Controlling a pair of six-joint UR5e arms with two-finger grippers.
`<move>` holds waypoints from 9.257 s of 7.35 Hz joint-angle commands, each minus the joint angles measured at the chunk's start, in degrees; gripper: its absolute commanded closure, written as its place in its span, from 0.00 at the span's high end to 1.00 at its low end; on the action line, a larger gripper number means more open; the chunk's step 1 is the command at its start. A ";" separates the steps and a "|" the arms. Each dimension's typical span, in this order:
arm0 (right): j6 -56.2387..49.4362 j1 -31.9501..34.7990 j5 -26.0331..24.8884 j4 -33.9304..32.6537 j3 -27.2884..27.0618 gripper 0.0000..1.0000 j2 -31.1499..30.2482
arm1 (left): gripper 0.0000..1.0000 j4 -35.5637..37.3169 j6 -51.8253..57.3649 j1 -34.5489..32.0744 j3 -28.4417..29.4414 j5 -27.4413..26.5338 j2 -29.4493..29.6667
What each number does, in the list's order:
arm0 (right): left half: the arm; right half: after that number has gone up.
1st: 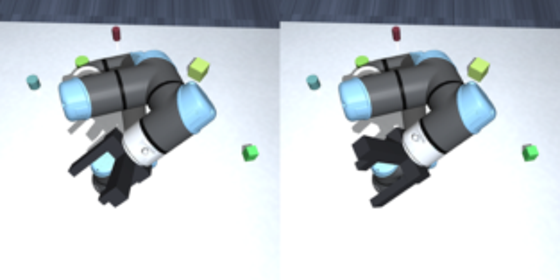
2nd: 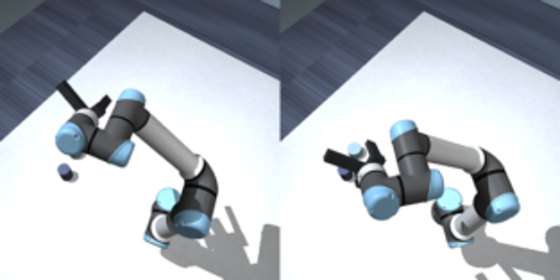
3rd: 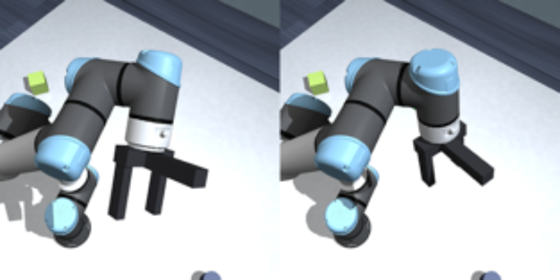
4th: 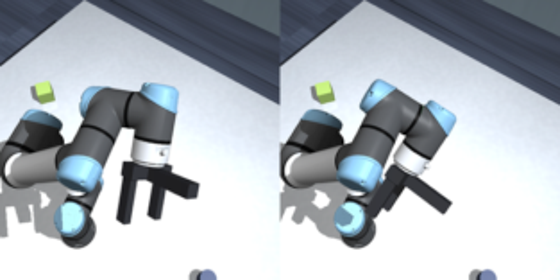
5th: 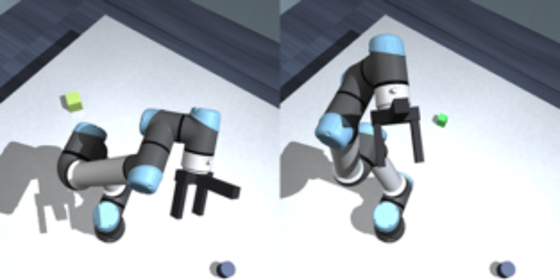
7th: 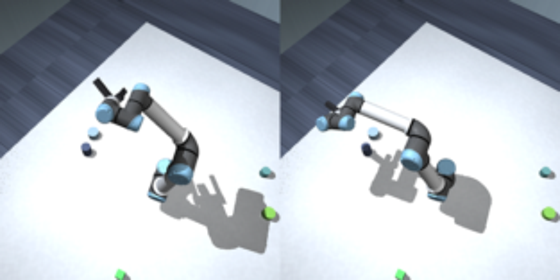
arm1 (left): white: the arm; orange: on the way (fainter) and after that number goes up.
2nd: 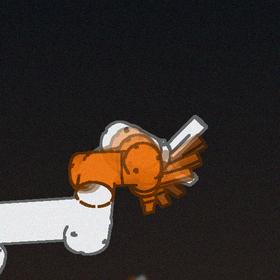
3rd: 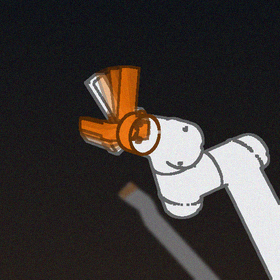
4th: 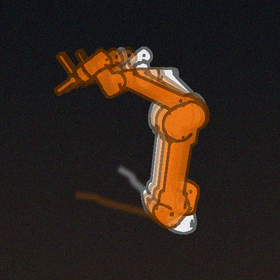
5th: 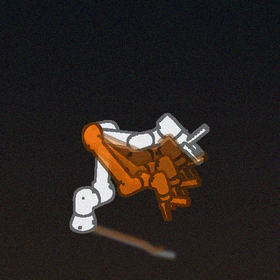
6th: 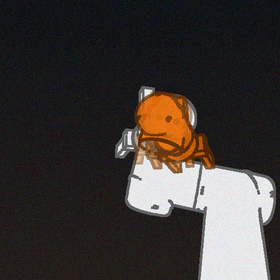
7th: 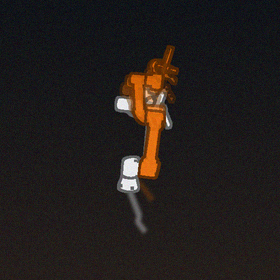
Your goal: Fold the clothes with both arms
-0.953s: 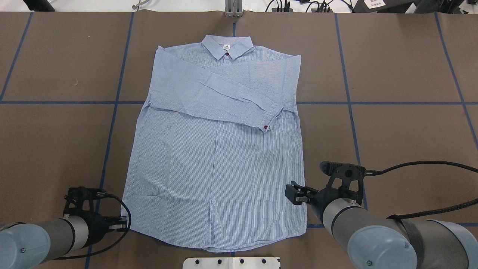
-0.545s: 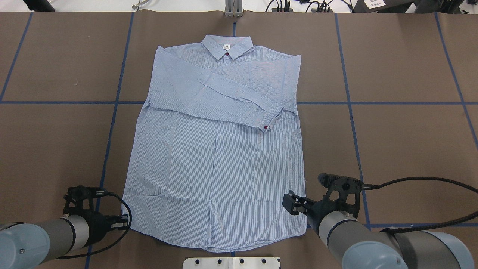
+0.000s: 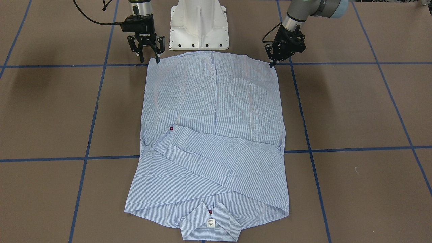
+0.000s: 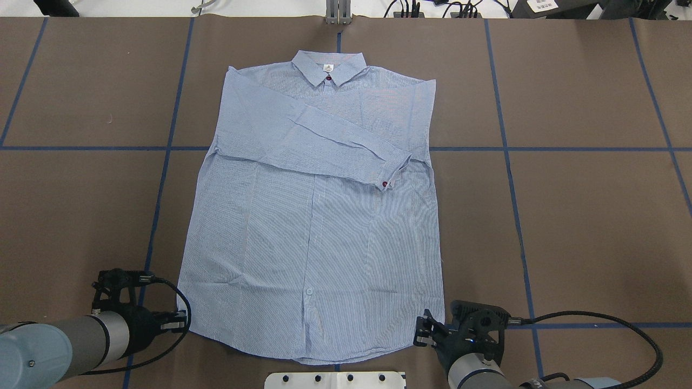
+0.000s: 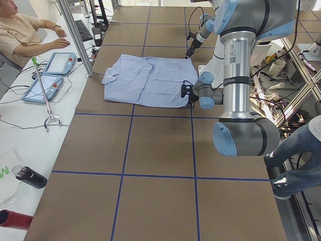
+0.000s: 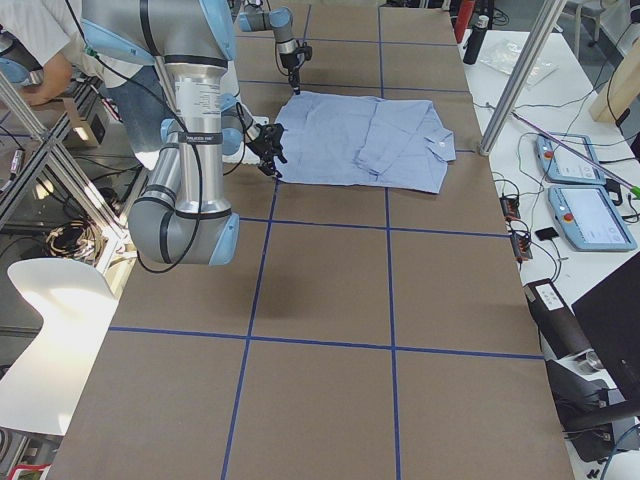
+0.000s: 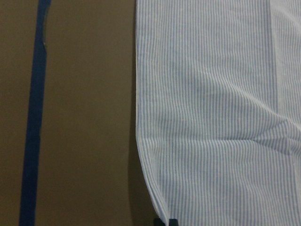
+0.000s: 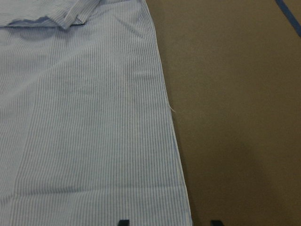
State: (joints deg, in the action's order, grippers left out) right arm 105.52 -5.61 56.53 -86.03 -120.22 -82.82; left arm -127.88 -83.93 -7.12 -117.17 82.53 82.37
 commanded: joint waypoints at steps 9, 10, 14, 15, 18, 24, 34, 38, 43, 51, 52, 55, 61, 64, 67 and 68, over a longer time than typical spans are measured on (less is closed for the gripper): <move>-0.94 -0.71 4.21 -0.81 1.65 0.00 1.08 | 0.00 -0.09 0.00 0.00 -0.25 0.00 0.51; -0.76 -0.63 4.12 -0.81 1.74 0.00 1.08 | 0.00 -0.09 0.08 0.00 -0.34 0.00 0.60; -4.35 7.09 12.33 -8.05 -15.59 0.00 -2.60 | 0.00 0.35 3.42 -1.93 -13.30 5.09 -3.33; -4.36 7.19 14.29 -15.24 -23.32 0.00 -2.26 | 0.00 5.49 3.43 -2.37 -20.40 8.14 -3.53; -4.19 3.59 16.33 -26.47 -35.52 0.00 -1.74 | 0.00 19.56 2.64 -3.69 -39.68 16.24 -2.92; -18.90 21.47 17.64 -25.94 -14.47 0.00 18.53 | 0.00 20.48 9.48 -24.04 -17.05 15.91 10.62; -33.71 39.71 31.78 -2.83 18.26 0.00 27.62 | 0.00 19.43 25.81 -31.45 8.98 16.84 28.73; -37.74 41.99 35.39 3.23 28.88 0.00 30.79 | 0.00 18.20 36.27 -36.72 15.20 18.62 28.64; -43.28 45.07 40.15 3.33 31.36 0.00 30.79 | 0.00 6.59 37.00 -37.00 25.50 20.92 28.64; -46.19 45.16 40.50 7.72 35.75 0.00 30.61 | 0.00 6.50 37.09 -37.00 25.41 21.27 28.47; -47.76 45.51 40.85 7.72 35.75 0.00 30.61 | 0.00 6.24 37.09 -37.00 25.41 21.27 28.46; -47.78 46.13 42.16 7.72 36.28 0.41 30.52 | 0.23 5.80 37.00 -37.00 25.41 21.27 28.20; -53.23 50.35 50.08 7.72 30.25 1.00 28.08 | 1.00 4.66 36.74 -37.53 18.24 25.93 24.45; -52.88 50.35 49.91 7.63 26.61 1.00 25.95 | 1.00 -6.36 26.94 -30.53 11.26 25.06 11.45; -52.70 50.35 49.64 7.63 26.61 1.00 25.87 | 0.98 -11.42 14.79 -20.33 11.35 16.89 8.78; -52.62 50.44 49.64 7.63 26.61 1.00 25.86 | 0.91 -11.42 13.37 -18.65 11.35 15.48 8.78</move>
State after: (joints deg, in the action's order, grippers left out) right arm 52.80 44.79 106.22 -78.40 -93.58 -56.91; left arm -138.85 -67.60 -28.79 -105.81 100.39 91.41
